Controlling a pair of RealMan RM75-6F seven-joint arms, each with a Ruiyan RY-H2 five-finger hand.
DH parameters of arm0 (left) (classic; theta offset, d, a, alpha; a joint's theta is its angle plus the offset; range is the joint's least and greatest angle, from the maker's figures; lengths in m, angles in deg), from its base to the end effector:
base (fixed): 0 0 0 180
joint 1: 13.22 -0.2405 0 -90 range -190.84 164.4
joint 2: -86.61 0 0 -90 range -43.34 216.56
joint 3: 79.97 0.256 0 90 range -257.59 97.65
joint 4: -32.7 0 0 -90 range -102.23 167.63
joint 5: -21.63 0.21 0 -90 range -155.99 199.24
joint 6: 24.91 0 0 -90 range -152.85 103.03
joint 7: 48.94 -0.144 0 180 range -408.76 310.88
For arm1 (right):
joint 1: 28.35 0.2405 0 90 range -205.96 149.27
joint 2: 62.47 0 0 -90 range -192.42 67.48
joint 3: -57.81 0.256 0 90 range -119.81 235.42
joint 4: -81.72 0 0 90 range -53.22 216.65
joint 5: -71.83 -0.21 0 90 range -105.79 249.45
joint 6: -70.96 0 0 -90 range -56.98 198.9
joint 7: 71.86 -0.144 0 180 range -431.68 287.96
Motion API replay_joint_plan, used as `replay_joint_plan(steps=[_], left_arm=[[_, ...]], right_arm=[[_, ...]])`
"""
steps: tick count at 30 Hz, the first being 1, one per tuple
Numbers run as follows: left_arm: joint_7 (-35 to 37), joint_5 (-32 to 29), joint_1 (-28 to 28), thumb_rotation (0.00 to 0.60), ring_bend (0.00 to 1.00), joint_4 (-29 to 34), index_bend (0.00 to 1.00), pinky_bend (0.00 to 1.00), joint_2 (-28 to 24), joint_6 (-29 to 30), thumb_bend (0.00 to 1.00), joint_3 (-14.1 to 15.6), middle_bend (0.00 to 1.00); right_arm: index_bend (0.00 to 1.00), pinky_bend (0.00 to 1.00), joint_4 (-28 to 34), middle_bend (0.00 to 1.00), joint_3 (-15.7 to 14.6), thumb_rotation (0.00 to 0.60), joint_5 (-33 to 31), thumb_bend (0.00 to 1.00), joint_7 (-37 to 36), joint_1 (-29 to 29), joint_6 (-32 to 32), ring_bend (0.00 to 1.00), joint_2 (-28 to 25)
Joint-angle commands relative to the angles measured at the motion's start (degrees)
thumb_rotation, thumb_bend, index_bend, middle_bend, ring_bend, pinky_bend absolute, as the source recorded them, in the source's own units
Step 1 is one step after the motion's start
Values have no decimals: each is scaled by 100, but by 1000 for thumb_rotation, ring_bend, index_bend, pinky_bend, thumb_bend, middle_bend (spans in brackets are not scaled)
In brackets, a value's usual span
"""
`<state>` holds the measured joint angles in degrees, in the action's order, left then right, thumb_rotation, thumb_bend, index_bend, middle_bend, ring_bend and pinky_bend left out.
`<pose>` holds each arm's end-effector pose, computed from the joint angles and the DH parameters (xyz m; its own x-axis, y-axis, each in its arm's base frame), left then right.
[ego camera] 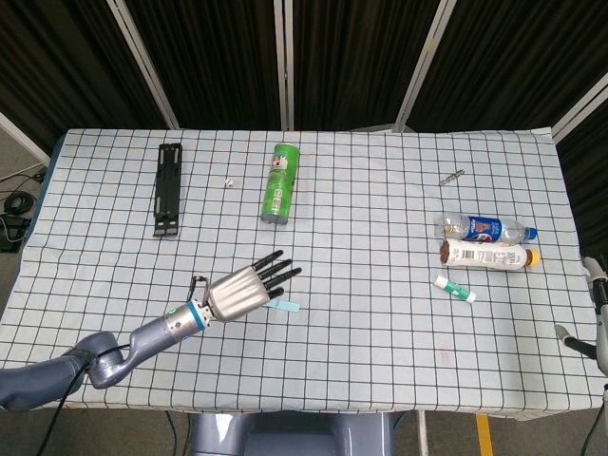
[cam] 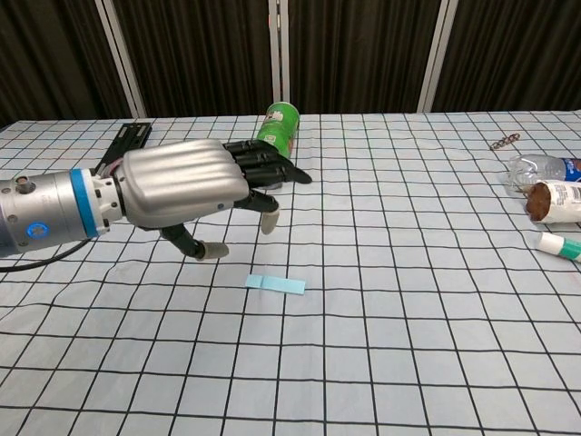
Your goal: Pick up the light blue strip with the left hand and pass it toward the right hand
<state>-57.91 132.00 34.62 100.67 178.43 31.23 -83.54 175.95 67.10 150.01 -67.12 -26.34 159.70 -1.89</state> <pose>-0.1169 0.3222 -0.0468 0.7146 -0.1616 0.6806 0.2412 -0.8564 -0.4565 -0.3215 -0.1851 0.2082 0.4852 0.1405 0.8631 -0.8705 0.1710 0.4615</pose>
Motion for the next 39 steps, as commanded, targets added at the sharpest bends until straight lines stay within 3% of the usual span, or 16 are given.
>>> replay_joint_plan(steps=[1,17,39], left_arm=[[-72,6,166,600,0,-133,390,0,175,-143,352,72,0],[-385,-277,438,600,0,-680,440,0,610,-170,409,293,0],[-344,-611,510,600,0,-843,538,0,779,-25,450,510,0]], right_arm=[[75,0,-44,0,28,600,-65,0,-60,-2,-24,0,-9],[78,0,-125,0,85,600,-193,0,-206,-8,-76,0,-52],[88,0,-82,0,102,600,-164,0,-265,-39,-10,0,-111]])
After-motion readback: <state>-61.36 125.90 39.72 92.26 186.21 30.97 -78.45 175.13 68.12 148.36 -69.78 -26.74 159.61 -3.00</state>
